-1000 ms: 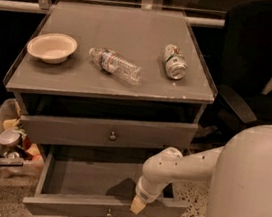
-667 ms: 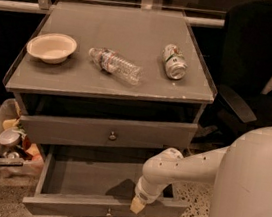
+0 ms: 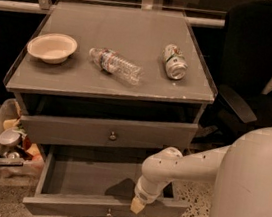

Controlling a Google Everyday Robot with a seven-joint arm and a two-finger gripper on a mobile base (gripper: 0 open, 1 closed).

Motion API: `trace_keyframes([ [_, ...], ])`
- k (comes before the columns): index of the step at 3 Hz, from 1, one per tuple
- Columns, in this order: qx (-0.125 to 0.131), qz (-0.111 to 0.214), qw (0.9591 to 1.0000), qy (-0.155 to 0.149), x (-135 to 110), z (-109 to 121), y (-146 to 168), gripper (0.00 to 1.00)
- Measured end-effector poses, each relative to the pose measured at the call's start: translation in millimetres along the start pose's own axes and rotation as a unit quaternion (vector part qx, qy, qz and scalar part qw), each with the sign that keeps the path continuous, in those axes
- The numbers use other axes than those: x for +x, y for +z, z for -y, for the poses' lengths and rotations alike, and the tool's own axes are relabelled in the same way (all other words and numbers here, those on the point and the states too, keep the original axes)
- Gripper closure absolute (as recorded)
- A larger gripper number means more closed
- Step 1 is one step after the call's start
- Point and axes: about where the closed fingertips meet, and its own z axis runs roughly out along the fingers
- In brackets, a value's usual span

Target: Open middle drawer

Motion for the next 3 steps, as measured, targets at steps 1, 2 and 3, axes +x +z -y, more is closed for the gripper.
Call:
trace_keyframes([
  [1, -0.007, -0.004, 1.0000, 0.002, 1.0, -4.5, 0.6, 1.00],
  [2, -0.007, -0.004, 1.0000, 0.002, -1.0, -4.1, -0.1, 1.00],
  [3, -0.011, -0.007, 0.9999, 0.006, 2.0, -9.5, 1.0, 1.00],
])
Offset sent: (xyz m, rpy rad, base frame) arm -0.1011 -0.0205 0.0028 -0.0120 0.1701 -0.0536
